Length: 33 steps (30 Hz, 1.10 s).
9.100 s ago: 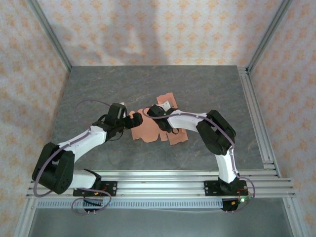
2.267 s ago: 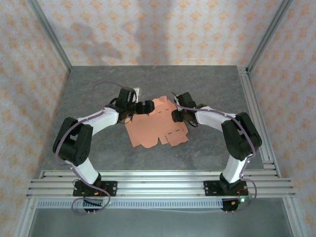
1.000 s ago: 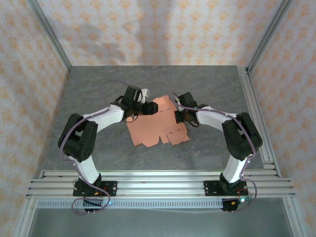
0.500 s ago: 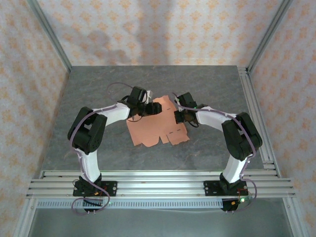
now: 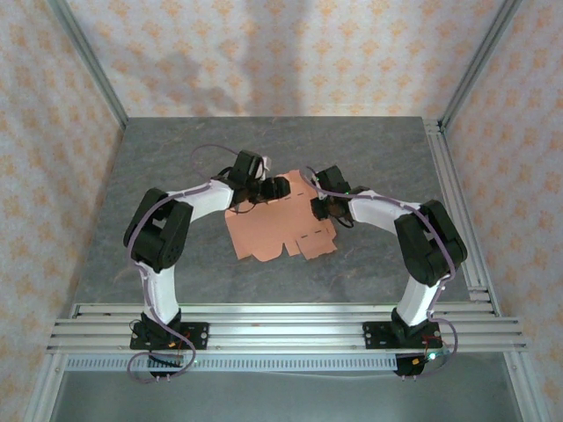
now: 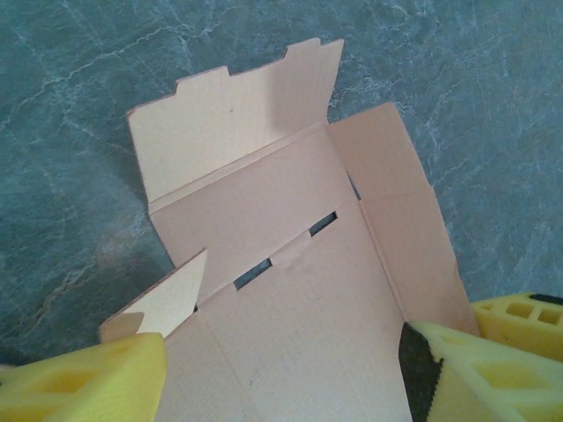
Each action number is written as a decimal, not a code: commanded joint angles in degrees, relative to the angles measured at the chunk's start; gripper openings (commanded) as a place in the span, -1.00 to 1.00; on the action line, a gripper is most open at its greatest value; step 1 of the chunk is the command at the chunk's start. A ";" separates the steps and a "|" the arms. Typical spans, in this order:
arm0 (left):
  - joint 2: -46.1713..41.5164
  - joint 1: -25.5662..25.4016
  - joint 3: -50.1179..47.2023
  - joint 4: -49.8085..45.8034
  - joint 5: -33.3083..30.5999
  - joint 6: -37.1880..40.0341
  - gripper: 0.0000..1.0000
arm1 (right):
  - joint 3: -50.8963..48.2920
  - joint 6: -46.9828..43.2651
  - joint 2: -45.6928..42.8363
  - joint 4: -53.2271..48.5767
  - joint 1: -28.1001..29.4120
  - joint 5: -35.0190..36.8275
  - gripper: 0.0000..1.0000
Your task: Fold the paper box
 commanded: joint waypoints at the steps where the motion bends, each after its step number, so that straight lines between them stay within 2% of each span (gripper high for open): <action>1: -6.69 -0.29 -2.26 1.46 -3.42 0.82 0.50 | -1.90 0.72 -1.24 1.66 0.25 2.66 -0.35; 7: -10.16 -0.29 -4.43 0.56 -5.87 3.18 0.54 | -2.09 1.81 0.26 3.11 0.04 0.41 -0.39; 10: -10.98 -0.28 -5.16 -0.07 -6.80 3.70 0.56 | -2.35 1.58 0.10 3.19 -0.01 -0.24 -0.61; 13: -11.77 -0.18 -5.79 -0.55 -8.25 4.65 0.59 | -1.92 0.58 -0.09 2.09 -0.01 -0.62 -0.98; 20: -13.65 1.30 -6.66 -1.35 -10.16 5.38 0.67 | -0.61 -1.36 -1.52 -0.12 0.58 0.16 -1.00; 25: -15.91 3.82 -7.88 -1.52 -10.45 5.26 0.72 | 0.63 -5.33 -2.74 -1.24 3.50 7.68 -1.00; 33: -20.54 7.90 -10.78 -1.95 -11.50 5.46 0.81 | -0.30 -19.37 -3.59 2.24 9.30 24.71 -1.00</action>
